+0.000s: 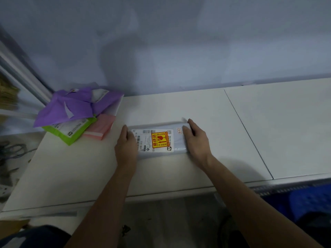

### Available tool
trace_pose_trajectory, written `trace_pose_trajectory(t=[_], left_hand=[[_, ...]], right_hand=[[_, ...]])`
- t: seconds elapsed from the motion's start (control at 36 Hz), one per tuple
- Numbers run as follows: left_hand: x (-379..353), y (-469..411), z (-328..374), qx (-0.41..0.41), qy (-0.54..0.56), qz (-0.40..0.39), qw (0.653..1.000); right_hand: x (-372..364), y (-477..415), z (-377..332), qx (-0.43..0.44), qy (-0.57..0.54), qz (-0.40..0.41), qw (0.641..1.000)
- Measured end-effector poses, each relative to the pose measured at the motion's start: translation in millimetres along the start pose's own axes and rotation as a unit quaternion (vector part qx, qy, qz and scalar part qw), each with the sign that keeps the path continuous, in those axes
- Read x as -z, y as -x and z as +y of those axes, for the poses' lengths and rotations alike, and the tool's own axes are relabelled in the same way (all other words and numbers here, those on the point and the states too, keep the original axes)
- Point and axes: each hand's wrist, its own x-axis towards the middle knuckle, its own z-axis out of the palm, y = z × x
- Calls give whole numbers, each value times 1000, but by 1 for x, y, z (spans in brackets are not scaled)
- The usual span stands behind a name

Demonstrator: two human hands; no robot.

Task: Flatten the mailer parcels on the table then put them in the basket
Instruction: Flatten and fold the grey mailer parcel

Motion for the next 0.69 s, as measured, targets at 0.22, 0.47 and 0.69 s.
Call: trace_pose_trajectory(t=[0.22, 0.47, 0.69], left_hand=[[-4, 1, 4, 20, 142, -52, 988], [-31, 24, 23, 38, 191, -119, 974], [-77, 53, 52, 69, 206, -211, 953]], right_hand=[[6, -6, -2, -52, -65, -53, 995], [36, -18, 0, -72, -94, -19, 993], [102, -26, -4, -55, -78, 42, 995]])
